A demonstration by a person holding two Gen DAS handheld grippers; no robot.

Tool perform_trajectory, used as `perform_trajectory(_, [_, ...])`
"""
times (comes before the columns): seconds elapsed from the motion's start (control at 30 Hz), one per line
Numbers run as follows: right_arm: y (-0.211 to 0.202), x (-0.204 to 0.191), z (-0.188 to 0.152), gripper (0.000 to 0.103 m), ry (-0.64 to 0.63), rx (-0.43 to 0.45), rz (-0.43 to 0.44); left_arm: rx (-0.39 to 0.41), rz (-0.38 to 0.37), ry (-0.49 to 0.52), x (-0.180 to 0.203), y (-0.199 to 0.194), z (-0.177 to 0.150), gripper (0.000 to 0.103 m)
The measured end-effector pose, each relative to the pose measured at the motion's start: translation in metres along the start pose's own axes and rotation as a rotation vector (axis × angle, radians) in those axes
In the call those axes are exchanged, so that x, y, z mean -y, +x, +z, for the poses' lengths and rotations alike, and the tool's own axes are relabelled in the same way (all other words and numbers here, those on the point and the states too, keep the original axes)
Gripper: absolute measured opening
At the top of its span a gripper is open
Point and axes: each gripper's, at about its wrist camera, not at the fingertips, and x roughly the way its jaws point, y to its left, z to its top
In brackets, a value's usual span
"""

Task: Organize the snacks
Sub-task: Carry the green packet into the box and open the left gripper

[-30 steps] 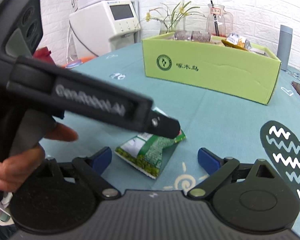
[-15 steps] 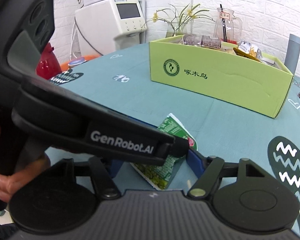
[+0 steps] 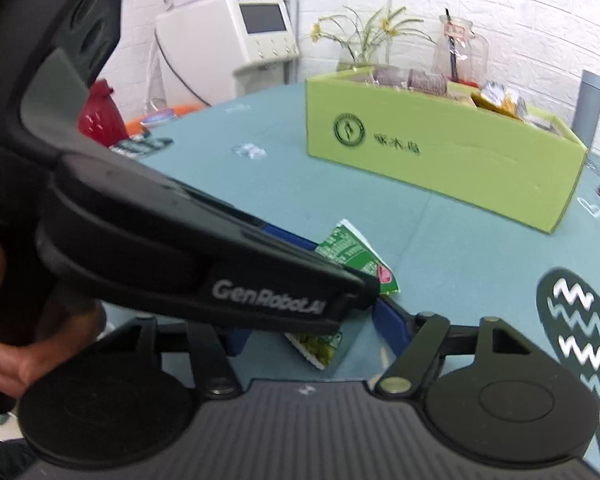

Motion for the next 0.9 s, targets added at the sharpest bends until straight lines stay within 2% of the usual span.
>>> perform_trajectory(0.13, [-0.011,0.007,0.037,0.074,-0.069,0.098,-0.051,0.087,-0.023,-0.011,0.0,-0.016,0.04,0.011])
perform_trajectory(0.27, [-0.006,0.033,0.092,0.076,-0.135,0.191,-0.121,0.178,-0.047,-0.001,-0.003,-0.017,0.109,0.011])
perform_trajectory(0.37, [0.015,0.065,0.134,0.076,-0.149,0.203,-0.157,0.206,-0.038,0.022,-0.007,0.004,0.163,0.011])
perform_trajectory(0.5, [0.062,0.117,0.174,0.076,-0.108,0.146,-0.159,0.182,0.006,0.047,-0.017,0.054,0.216,0.011])
perform_trajectory(0.6, [0.1,0.15,0.181,0.075,-0.059,0.079,-0.14,0.109,0.004,0.022,-0.033,0.1,0.231,0.012])
perform_trajectory(0.63, [0.112,0.159,0.179,0.075,-0.044,0.056,-0.134,0.083,0.001,0.017,-0.038,0.114,0.229,0.019])
perform_trajectory(0.67, [0.121,0.165,0.176,0.079,-0.035,0.051,-0.142,0.08,0.008,0.02,-0.042,0.123,0.225,0.024])
perform_trajectory(0.7, [0.126,0.168,0.169,0.088,-0.035,0.052,-0.163,0.085,-0.002,0.02,-0.046,0.13,0.22,0.031])
perform_trajectory(0.73, [0.128,0.172,0.163,0.092,-0.023,0.063,-0.167,0.087,-0.019,0.021,-0.049,0.133,0.216,0.031])
perform_trajectory(0.77, [0.128,0.177,0.159,0.093,0.0,0.076,-0.15,0.1,-0.027,0.032,-0.049,0.133,0.213,0.032])
perform_trajectory(0.83, [0.128,0.184,0.156,0.093,0.041,0.09,-0.117,0.13,-0.017,0.061,-0.045,0.131,0.209,0.042])
perform_trajectory(0.9, [0.13,0.186,0.157,0.093,0.033,0.086,-0.126,0.143,0.0,0.07,-0.042,0.13,0.209,0.052])
